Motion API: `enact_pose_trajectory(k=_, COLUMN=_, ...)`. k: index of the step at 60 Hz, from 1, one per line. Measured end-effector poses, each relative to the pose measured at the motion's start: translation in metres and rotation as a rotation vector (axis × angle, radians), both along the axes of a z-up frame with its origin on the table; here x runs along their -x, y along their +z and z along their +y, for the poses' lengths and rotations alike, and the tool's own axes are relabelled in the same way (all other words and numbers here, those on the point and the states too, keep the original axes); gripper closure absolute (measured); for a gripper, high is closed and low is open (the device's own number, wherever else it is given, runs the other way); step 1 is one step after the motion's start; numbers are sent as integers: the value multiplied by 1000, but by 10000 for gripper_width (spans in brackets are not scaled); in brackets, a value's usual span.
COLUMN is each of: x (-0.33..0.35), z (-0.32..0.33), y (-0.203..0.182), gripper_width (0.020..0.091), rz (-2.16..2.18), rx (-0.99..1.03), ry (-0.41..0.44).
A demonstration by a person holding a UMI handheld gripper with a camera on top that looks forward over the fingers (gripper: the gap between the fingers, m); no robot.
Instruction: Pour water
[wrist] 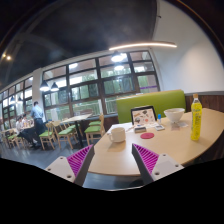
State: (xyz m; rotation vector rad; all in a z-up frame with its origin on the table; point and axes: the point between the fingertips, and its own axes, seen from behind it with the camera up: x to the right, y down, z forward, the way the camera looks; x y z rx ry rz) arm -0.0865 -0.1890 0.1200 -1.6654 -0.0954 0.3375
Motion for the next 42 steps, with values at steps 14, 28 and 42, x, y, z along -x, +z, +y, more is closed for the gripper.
enact_pose_trajectory(k=14, x=-43, z=12, y=-10, gripper_width=285, rz=-5, rx=27, ry=-83)
enact_pose_trajectory(k=28, x=-203, z=55, y=-19, gripper_width=294, rz=-87, rx=16, ry=-329)
enact_pose_trajectory(k=42, x=-346, z=136, y=-33, gripper_width=287, rz=-177, rx=52, ry=-543)
